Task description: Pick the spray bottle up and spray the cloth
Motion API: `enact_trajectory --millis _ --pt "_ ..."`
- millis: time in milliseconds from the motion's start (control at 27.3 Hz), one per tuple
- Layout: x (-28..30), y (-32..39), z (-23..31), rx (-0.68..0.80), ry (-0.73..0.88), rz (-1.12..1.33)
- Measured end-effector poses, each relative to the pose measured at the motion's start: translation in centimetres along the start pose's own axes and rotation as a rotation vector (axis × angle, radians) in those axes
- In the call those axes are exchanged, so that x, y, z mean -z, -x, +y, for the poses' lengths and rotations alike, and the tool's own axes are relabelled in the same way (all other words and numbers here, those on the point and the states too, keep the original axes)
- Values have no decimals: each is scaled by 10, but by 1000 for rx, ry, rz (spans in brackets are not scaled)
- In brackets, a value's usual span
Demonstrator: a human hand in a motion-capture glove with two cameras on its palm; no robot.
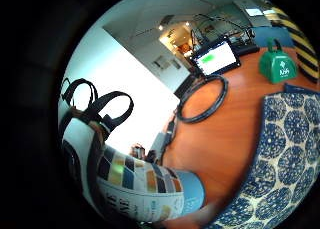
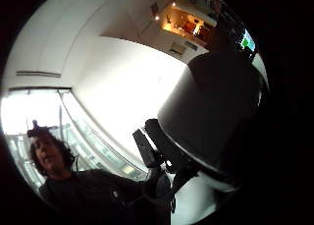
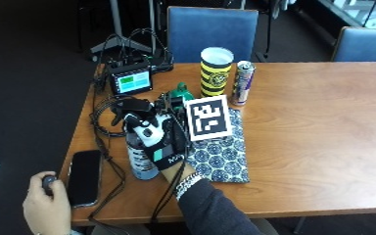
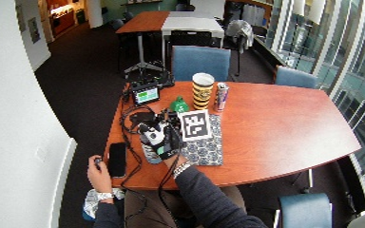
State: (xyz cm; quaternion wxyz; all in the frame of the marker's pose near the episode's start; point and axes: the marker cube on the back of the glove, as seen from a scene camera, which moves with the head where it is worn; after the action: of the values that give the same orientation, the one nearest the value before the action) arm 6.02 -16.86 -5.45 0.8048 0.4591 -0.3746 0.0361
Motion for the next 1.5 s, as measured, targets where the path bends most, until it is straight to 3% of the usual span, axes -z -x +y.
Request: enact_trajectory --millis 403,587,806,1063,1503 --pt "19 -25 47 -126 158 20" --pt "50 -30 56 -195 224 155" --pt "90 -27 74 -269 596 531" --pt "117 -3 113 -235 812 842" --pt "124 62 132 -113 856 841"
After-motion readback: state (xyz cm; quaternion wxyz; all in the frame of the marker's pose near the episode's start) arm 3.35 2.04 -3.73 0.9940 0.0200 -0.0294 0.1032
